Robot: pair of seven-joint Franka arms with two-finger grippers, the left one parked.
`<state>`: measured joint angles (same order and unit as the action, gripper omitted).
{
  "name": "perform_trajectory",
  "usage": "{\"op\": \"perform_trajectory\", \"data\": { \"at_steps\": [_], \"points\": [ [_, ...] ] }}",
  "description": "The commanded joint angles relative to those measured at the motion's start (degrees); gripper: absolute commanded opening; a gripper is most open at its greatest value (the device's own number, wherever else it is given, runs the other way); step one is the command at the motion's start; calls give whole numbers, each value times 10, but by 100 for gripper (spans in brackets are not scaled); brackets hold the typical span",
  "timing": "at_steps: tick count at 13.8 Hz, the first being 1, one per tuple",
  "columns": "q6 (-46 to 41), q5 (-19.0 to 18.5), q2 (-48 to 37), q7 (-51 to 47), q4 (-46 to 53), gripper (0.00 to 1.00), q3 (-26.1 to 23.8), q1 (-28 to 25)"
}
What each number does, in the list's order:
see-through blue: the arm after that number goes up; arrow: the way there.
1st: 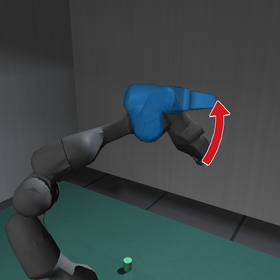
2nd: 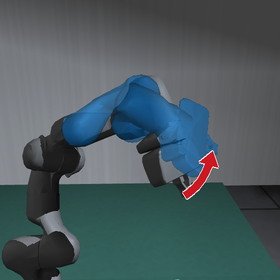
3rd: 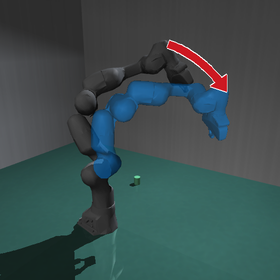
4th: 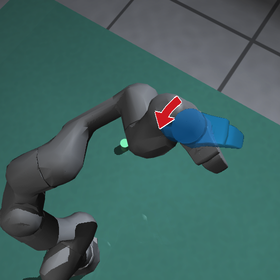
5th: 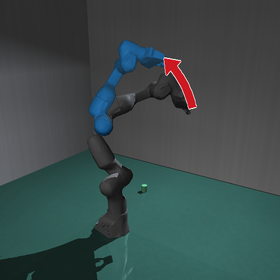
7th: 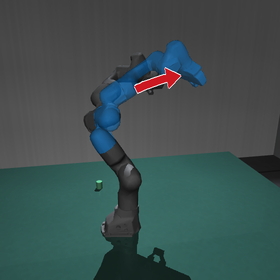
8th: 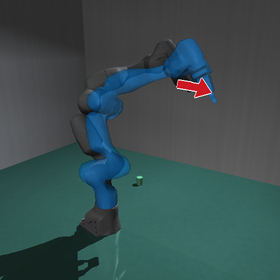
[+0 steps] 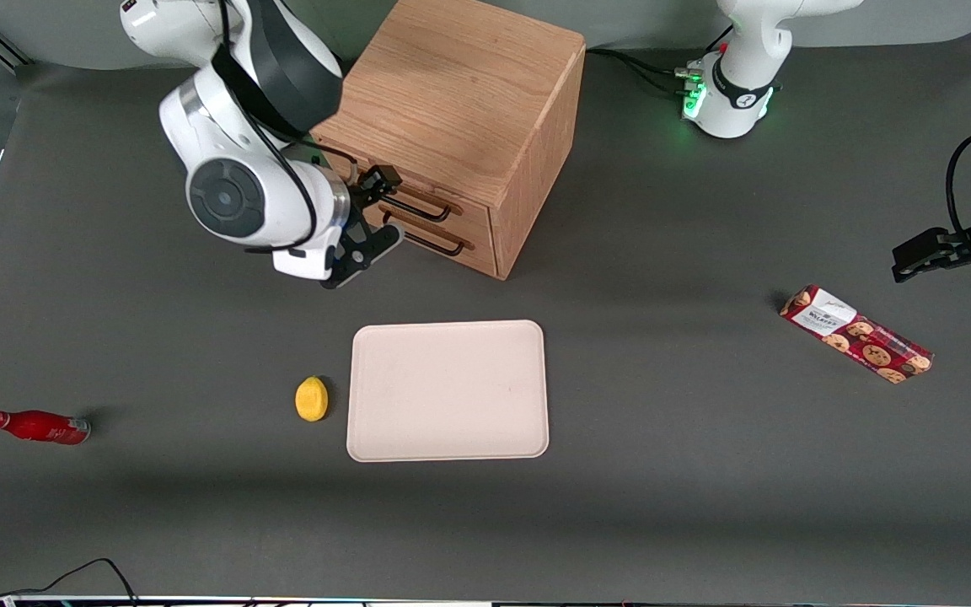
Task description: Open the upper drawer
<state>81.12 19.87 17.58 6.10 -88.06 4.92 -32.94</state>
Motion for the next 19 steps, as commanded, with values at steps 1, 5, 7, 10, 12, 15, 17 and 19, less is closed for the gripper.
{"op": "perform_trajectory", "data": {
  "at_steps": [1, 5, 7, 10, 12, 15, 17, 19],
  "points": [
    [11, 18, 10, 39, -11, 100, 1, -1],
    [26, 20, 23, 59, -31, 100, 0, -3],
    [26, 22, 30, 59, -34, 100, -11, -5],
    [36, 23, 30, 65, -54, 100, -22, -5],
    [38, 23, 30, 78, -59, 100, -24, -5],
    [39, 23, 30, 84, -68, 100, -25, -5],
    [50, 22, 30, 86, -77, 100, -25, -5],
    [57, 22, 36, 94, -79, 100, -25, -5]
  ]
}}
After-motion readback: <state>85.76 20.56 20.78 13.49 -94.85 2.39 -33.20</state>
